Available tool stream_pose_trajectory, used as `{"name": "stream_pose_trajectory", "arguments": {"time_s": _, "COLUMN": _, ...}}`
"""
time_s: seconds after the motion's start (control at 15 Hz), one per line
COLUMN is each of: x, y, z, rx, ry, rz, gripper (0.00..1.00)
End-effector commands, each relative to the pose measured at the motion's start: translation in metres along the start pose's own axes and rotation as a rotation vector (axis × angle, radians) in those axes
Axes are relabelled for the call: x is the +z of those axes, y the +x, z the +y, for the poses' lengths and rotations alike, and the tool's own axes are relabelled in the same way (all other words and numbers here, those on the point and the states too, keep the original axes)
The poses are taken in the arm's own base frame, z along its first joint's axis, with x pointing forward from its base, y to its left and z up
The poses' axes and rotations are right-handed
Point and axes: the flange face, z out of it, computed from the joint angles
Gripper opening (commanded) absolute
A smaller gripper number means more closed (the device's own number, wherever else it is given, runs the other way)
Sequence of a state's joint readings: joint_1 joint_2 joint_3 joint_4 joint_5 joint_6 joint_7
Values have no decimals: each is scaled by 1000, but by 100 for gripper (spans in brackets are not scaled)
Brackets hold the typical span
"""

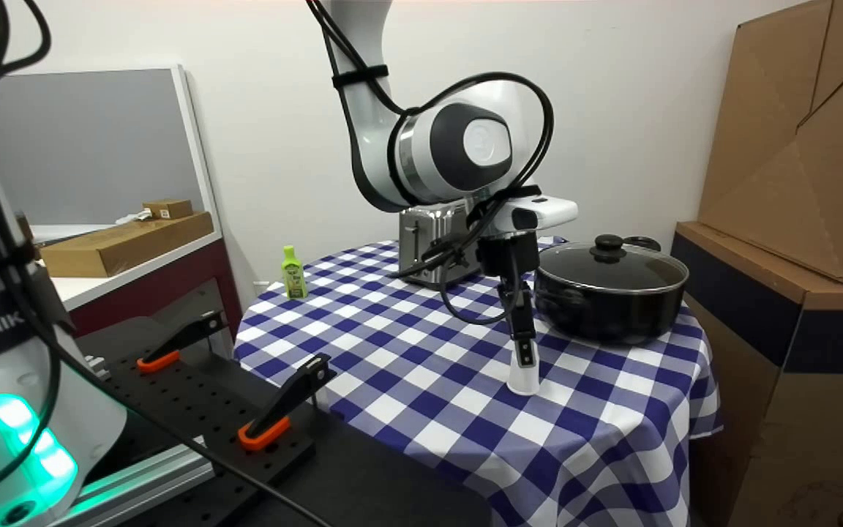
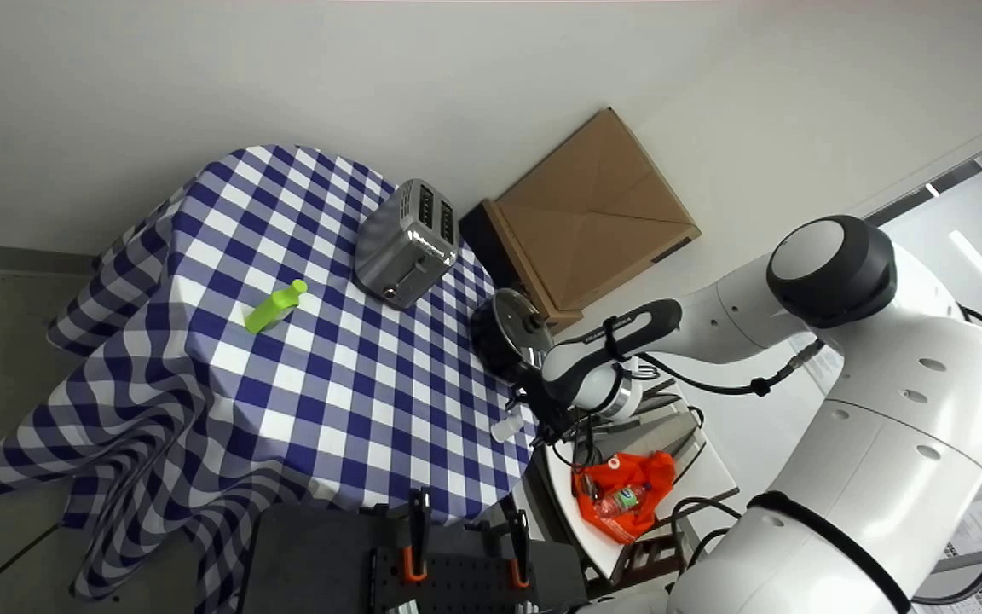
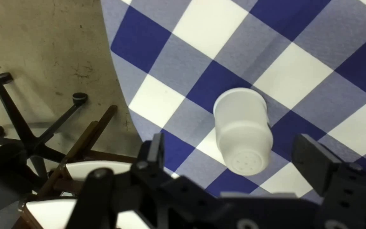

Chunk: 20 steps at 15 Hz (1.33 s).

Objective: Move the white objects to the left

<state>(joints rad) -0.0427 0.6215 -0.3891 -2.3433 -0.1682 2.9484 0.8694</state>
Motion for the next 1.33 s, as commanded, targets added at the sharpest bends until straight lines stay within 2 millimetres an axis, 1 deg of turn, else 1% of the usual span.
{"name": "stream_pose_trajectory", "arguments": {"time_s": 0.0, "x": 5, "y": 12, "z": -13, "rx": -3, "ry": 21, "rz": 14, "gripper": 92}}
{"name": "stream_pose_trajectory", "arguments": {"time_s": 0.07, "x": 5, "y": 13, "z": -15, "rx": -7, "ry": 24, "rz": 16, "gripper": 74}}
{"name": "stream_pose_trajectory", "arguments": {"time_s": 0.2, "x": 7, "y": 14, "z": -17, "rx": -8, "ry": 31, "rz": 14, "gripper": 60}}
{"name": "stream_pose_trajectory", "arguments": {"time_s": 0.27, "x": 6, "y": 14, "z": -17, "rx": -10, "ry": 34, "rz": 10, "gripper": 52}}
{"name": "stream_pose_trajectory", "arguments": {"time_s": 0.4, "x": 4, "y": 9, "z": -18, "rx": -23, "ry": 39, "rz": 8, "gripper": 38}}
{"name": "stream_pose_trajectory", "arguments": {"time_s": 0.47, "x": 3, "y": 7, "z": -19, "rx": -33, "ry": 40, "rz": 7, "gripper": 28}}
{"name": "stream_pose_trajectory", "arguments": {"time_s": 0.53, "x": 1, "y": 5, "z": -19, "rx": -40, "ry": 42, "rz": 6, "gripper": 22}}
{"name": "stream_pose_trajectory", "arguments": {"time_s": 0.6, "x": -2, "y": 3, "z": -19, "rx": -45, "ry": 47, "rz": 5, "gripper": 17}}
{"name": "stream_pose_trajectory", "arguments": {"time_s": 0.73, "x": -11, "y": -3, "z": -21, "rx": -63, "ry": 60, "rz": 3, "gripper": 17}}
{"name": "stream_pose_trajectory", "arguments": {"time_s": 0.93, "x": -34, "y": -19, "z": -28, "rx": -131, "ry": 92, "rz": 8, "gripper": 17}}
{"name": "stream_pose_trajectory", "arguments": {"time_s": 1.07, "x": -54, "y": -36, "z": -37, "rx": -211, "ry": 115, "rz": 15, "gripper": 17}}
{"name": "stream_pose_trajectory", "arguments": {"time_s": 1.27, "x": -91, "y": -70, "z": -61, "rx": -352, "ry": 143, "rz": 37, "gripper": 17}}
